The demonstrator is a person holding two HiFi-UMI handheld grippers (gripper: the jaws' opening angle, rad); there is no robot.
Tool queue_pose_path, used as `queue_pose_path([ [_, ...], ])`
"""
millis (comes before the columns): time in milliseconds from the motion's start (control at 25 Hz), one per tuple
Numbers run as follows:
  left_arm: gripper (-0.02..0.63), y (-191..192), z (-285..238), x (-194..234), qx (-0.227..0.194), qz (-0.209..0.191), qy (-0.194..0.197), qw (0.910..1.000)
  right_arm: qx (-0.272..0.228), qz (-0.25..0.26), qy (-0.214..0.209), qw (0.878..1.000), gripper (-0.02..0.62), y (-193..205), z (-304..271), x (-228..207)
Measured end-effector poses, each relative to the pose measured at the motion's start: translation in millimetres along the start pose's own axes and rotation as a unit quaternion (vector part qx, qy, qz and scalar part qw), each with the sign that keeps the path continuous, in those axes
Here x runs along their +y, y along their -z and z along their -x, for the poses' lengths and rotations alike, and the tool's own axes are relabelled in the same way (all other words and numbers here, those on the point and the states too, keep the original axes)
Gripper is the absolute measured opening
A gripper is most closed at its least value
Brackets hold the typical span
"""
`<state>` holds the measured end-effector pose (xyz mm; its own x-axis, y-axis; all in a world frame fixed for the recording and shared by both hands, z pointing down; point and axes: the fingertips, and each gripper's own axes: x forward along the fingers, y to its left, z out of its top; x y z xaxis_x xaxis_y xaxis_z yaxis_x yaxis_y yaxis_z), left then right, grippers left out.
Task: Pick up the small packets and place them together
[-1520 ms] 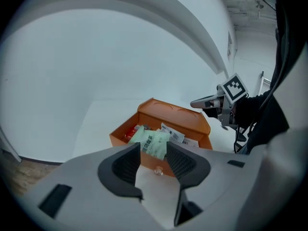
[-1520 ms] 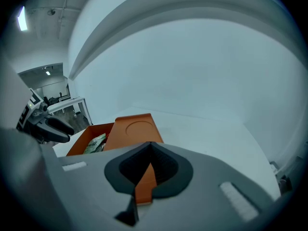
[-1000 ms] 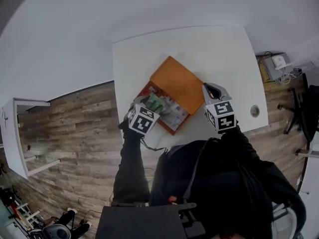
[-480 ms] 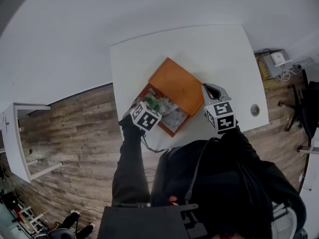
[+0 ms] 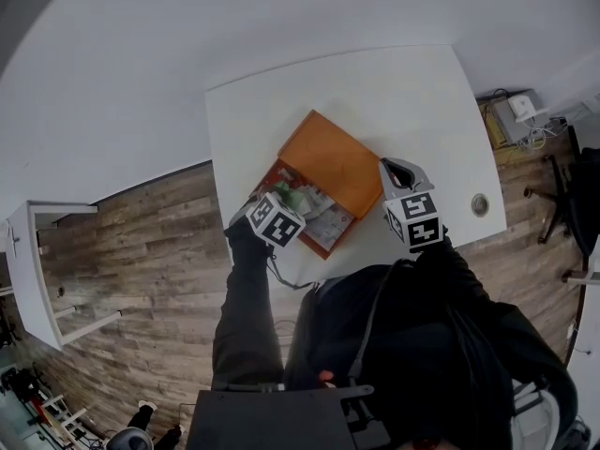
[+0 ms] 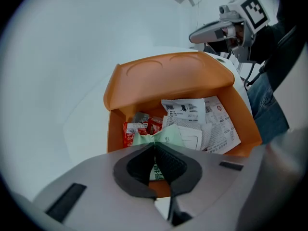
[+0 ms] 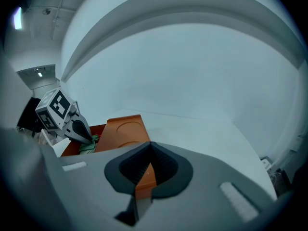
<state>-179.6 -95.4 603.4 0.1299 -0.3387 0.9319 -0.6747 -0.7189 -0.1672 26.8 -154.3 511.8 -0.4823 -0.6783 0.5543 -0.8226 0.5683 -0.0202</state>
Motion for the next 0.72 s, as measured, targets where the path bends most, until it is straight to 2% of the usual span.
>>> queue_pose_path([
  [120, 0.005, 2, 8, 3, -0.016, 0.024, -0.004, 0.9996, -0.001, 0.001, 0.0, 1.0, -0.003, 0, 1, 0],
  [400, 0.005, -13, 59, 19, -0.079, 0.05, -0.037, 0.9949, -0.005, 0.0, -0.003, 1.0, -0.003, -1, 2, 2],
  [600, 0.005, -46, 96, 32, -0.128, 0.043, -0.058, 0.989, -0.009, -0.002, -0.005, 1.0, -0.004, -3, 4, 3],
  [720, 0.005, -77, 104, 39, -0.164, 0.044, -0.056, 0.984, -0.012, -0.004, -0.002, 1.0, -0.003, -3, 6, 1],
])
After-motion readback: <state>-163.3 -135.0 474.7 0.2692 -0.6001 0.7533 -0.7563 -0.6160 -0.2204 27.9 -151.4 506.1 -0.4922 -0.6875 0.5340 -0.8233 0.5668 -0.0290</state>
